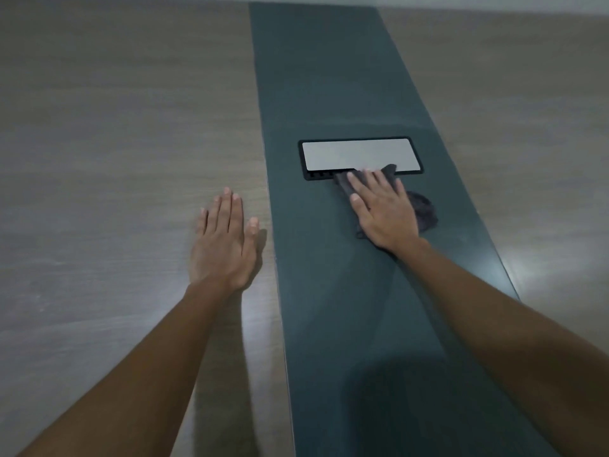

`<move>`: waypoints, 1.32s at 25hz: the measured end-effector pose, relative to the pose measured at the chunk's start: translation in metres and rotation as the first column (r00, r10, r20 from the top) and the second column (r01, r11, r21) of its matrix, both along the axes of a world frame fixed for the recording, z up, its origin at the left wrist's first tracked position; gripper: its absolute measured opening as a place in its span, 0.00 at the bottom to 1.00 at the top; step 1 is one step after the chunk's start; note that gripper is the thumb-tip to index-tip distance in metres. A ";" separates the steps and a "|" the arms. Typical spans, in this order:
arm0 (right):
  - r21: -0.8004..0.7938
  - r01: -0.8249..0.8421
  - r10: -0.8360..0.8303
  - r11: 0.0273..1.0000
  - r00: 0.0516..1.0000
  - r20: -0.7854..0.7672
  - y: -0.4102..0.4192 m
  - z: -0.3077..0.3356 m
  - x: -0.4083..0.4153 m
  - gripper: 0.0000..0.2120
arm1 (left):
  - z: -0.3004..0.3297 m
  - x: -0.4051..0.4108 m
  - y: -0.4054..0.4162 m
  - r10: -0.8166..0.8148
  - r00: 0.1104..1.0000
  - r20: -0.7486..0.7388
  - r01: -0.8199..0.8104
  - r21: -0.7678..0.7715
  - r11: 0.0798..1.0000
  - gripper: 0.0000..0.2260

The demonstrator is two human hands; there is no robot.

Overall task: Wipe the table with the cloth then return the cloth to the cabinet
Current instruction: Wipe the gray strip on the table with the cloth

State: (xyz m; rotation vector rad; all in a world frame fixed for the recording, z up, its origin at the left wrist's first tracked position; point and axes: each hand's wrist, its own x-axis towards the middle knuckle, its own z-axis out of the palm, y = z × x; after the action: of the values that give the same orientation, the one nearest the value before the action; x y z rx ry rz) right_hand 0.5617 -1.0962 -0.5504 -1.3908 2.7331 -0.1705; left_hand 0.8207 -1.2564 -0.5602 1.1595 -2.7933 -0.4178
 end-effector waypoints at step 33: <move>-0.087 -0.479 0.482 0.873 0.876 0.017 0.193 -0.002 0.281 0.24 | 0.009 0.123 0.140 0.050 0.997 0.062 -0.052 0.019 0.998 0.31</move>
State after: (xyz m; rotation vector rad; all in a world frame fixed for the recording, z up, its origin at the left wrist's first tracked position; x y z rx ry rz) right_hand 0.8425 -0.9036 -0.5520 -2.0118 2.2743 -0.2719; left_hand 0.9437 -1.1166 -0.5510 1.2662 -2.8103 -0.4152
